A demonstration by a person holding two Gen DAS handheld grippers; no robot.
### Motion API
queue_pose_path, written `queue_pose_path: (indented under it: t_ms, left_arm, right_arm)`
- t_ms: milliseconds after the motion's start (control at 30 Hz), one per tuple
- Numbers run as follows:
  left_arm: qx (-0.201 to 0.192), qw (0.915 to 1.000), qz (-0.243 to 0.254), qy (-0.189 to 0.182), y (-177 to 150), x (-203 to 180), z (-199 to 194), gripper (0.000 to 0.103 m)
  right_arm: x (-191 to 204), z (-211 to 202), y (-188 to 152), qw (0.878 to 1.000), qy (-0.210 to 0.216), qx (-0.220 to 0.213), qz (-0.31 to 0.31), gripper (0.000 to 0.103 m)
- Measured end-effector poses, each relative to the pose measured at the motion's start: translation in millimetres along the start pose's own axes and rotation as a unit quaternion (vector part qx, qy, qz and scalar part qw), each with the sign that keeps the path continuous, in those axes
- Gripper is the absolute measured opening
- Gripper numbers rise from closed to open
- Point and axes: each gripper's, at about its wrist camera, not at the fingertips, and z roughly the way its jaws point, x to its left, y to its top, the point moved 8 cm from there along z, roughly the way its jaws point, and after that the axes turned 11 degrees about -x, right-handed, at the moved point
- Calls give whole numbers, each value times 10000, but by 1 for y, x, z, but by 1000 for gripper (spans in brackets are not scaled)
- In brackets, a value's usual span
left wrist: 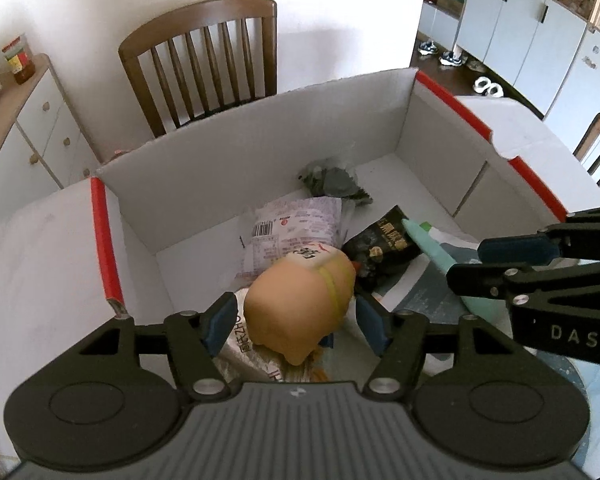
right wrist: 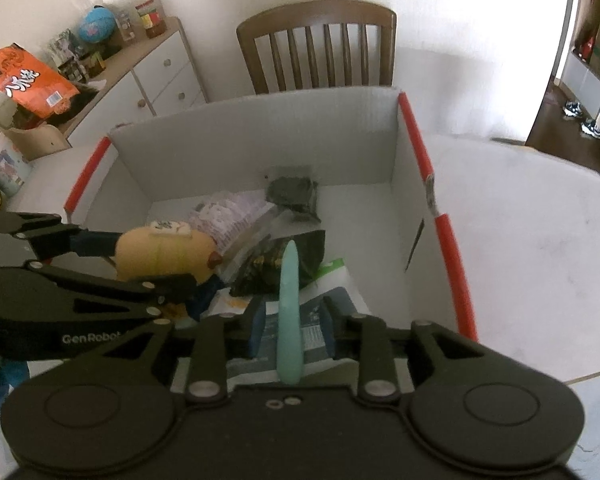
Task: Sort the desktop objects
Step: 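Open both tools to drop the plush toy and green stick into the box, then withdraw both tools toward the white cable and sausage pouch on the table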
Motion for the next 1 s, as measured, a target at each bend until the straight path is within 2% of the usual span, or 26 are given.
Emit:
queue_pose_path:
  t_ms: [567, 1000]
  left_arm:
    - [-458, 9988, 90, -148, 11, -11, -63, 65]
    - [-697, 9972, -24, -288, 4, -6, -110, 65]
  right_arm:
    - [6, -57, 12, 9992, -89, -389, -36, 32]
    - [20, -102, 4, 9984, -1, -561, -48, 35]
